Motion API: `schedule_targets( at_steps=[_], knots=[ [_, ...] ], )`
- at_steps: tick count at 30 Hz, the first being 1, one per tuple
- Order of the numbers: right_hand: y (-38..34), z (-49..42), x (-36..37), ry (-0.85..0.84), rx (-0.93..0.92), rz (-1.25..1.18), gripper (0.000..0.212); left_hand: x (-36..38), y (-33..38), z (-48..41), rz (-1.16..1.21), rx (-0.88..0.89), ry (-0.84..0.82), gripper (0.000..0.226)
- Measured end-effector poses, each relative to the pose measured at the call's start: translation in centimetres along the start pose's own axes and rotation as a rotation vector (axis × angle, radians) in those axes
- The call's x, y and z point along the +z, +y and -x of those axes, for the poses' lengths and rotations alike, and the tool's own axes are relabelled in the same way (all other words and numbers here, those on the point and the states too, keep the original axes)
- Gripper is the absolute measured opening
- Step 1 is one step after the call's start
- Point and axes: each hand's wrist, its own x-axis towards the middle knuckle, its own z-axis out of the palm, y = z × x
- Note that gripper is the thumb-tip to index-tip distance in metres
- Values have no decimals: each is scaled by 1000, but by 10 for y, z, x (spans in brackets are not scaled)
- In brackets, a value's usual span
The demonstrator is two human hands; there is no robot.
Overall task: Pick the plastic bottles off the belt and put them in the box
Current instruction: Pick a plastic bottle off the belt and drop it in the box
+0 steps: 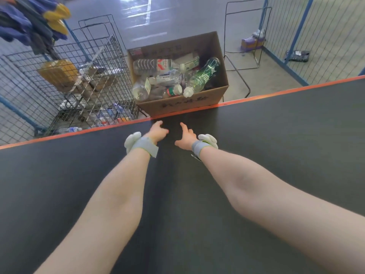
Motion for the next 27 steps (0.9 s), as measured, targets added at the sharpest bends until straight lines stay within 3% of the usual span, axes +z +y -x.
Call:
schedule_targets(
  at_steps=[6, 12, 15, 19, 21, 24, 27],
  knots=[
    [39, 85, 35, -77, 101, 51, 89, 36, -109, 103, -389, -198, -50, 73],
    [71, 173, 75, -188, 146, 148, 88, 52, -191, 214, -966, -217, -165, 69],
    [84, 219, 104, -276, 133, 165, 91, 53, -217, 276, -963, -268, -190, 73],
    [101, 272, 148, -378, 44, 174, 109, 61, -252, 346, -904, -319, -206, 108],
    [106, 289, 168, -394, -33, 217, 114, 71, -272, 371, -939, -315, -171, 114],
    [114, 315, 190, -445, -120, 246, 116, 89, -313, 402, -929, -289, -211, 95],
    [127, 335, 203, -472, -150, 295, 117, 109, -345, 424, -928, -117, -323, 72]
  ],
)
